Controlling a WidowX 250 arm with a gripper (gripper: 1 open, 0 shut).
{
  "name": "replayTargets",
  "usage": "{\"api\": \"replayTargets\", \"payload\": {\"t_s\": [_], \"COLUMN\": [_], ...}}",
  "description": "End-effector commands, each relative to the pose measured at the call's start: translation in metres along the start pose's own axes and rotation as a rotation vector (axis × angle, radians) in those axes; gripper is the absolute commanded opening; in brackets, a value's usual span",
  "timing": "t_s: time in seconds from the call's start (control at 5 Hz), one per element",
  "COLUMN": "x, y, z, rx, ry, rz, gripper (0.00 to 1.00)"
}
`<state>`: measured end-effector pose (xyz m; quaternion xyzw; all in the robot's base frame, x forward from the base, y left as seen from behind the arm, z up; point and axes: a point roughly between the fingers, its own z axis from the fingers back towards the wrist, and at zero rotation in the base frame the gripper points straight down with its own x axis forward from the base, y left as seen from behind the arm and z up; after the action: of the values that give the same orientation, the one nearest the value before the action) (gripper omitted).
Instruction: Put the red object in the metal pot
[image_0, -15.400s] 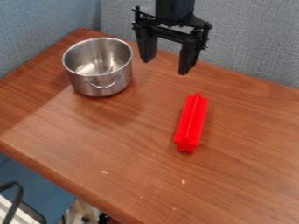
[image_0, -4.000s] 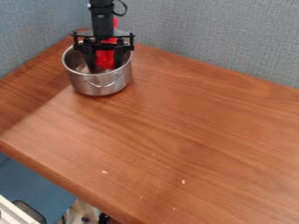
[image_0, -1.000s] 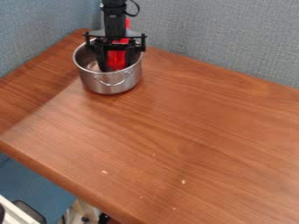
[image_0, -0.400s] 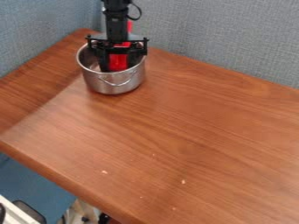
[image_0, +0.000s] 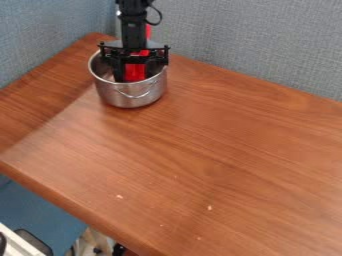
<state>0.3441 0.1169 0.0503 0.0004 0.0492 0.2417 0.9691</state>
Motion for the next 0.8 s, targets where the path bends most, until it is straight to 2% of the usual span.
{"api": "replayTargets", "payload": {"t_s": [0.0, 0.4, 0.6], "x": [0.0005, 0.0015, 0.0009], "y": [-0.0061, -0.0062, -0.0071], "z": [0.0334, 0.033, 0.0332], "rx": [-0.012, -0.009, -0.007], "ry": [-0.101, -0.117, -0.122], "rz": [-0.021, -0.03, -0.031], "gripper": [0.0, 0.0, 1.0]}}
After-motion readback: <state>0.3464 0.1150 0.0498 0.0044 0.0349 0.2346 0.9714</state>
